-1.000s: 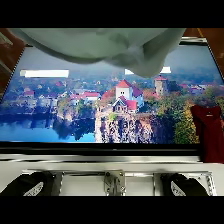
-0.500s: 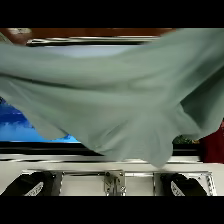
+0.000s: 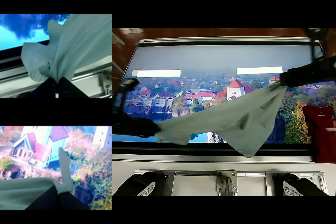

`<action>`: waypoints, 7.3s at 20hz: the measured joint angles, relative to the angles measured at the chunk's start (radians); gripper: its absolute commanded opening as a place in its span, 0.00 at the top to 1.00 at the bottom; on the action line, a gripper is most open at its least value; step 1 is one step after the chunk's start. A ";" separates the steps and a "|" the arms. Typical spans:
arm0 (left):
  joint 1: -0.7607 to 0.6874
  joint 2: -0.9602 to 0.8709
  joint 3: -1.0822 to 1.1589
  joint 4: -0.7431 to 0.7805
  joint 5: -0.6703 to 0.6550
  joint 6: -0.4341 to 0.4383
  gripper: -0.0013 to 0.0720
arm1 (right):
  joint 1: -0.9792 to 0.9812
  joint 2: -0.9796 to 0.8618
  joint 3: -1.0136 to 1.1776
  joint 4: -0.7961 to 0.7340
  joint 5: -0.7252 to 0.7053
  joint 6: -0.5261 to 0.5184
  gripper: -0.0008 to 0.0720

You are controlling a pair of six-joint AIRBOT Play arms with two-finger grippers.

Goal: Fold the shirts.

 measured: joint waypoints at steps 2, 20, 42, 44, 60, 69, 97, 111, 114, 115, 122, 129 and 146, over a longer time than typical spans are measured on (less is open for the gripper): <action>0.000 -0.025 -0.103 -0.009 0.073 -0.022 0.94 | 0.000 -0.115 -0.029 0.018 -0.134 0.000 0.91; 0.280 -0.527 0.075 0.119 0.372 0.040 0.00 | -0.069 -0.369 -0.038 0.175 -0.182 -0.050 0.03; 0.400 -0.631 -0.395 -0.406 0.654 0.298 0.93 | -0.330 -0.148 -0.431 0.227 0.159 0.020 0.03; 0.399 -0.633 -0.396 -0.424 0.649 0.333 0.93 | -0.331 -0.146 -0.478 0.227 0.180 0.026 0.03; 0.400 -0.502 -0.320 -0.452 0.561 0.472 0.93 | -0.013 0.265 -1.244 0.511 -0.230 0.289 0.04; 0.401 -0.496 -0.275 -0.453 0.552 0.474 0.93 | 0.181 0.169 -1.270 0.654 -0.491 0.365 0.91; 0.615 0.129 0.790 -0.158 0.658 0.169 0.94 | 0.080 0.527 0.290 -0.229 -0.147 0.307 0.91; 0.616 0.232 0.654 -0.140 0.064 0.204 0.93 | 0.079 0.548 0.294 -0.330 0.360 0.285 0.91; 0.616 0.228 0.484 -0.164 0.053 0.205 0.93 | 0.080 0.463 0.245 -0.363 0.412 0.260 0.91; 0.616 0.222 0.414 -0.193 0.082 0.211 0.93 | 0.080 0.433 0.214 -0.378 0.412 0.256 0.91; 0.549 0.014 0.007 -0.561 0.647 0.391 0.93 | 0.049 0.114 -0.059 -0.501 -0.032 0.346 0.91; 0.336 -0.476 -0.060 -0.673 1.094 0.537 0.93 | -0.011 -0.288 -0.108 -0.383 -0.570 0.499 0.91; 0.688 -0.620 -0.002 -0.478 0.360 0.395 0.10 | -0.245 -0.219 -0.134 -0.218 -0.122 0.214 0.17</action>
